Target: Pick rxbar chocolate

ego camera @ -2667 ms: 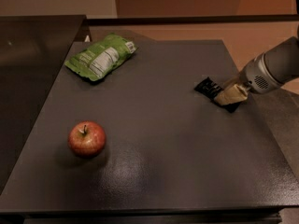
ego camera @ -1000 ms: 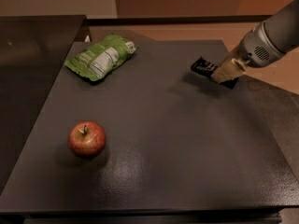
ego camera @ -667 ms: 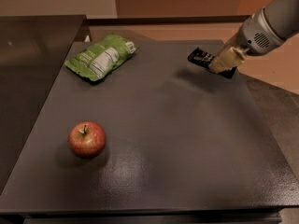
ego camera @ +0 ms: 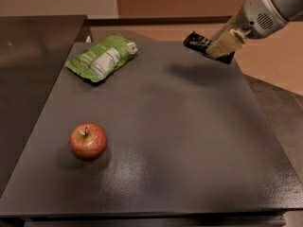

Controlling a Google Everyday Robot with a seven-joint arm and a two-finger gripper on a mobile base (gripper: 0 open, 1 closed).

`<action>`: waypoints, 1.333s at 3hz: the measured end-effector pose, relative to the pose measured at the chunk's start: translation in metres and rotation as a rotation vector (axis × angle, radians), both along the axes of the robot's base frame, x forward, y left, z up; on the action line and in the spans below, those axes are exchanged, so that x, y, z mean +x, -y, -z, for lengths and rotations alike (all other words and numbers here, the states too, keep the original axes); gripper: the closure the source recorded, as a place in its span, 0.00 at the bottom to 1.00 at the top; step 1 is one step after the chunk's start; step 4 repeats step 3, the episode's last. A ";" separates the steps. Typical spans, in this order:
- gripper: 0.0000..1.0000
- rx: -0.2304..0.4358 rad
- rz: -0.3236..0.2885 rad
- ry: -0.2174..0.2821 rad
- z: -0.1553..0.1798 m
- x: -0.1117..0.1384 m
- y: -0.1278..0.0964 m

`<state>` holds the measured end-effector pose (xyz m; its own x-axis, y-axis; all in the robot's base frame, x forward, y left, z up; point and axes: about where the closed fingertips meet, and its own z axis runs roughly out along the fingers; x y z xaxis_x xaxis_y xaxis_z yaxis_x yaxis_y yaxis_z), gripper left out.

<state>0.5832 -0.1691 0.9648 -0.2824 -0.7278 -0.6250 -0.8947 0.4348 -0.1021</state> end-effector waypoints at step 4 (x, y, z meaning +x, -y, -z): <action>1.00 0.014 -0.047 0.071 -0.023 0.000 -0.012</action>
Offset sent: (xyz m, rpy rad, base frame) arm -0.0039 0.0139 0.0332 0.0173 -0.1196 0.0628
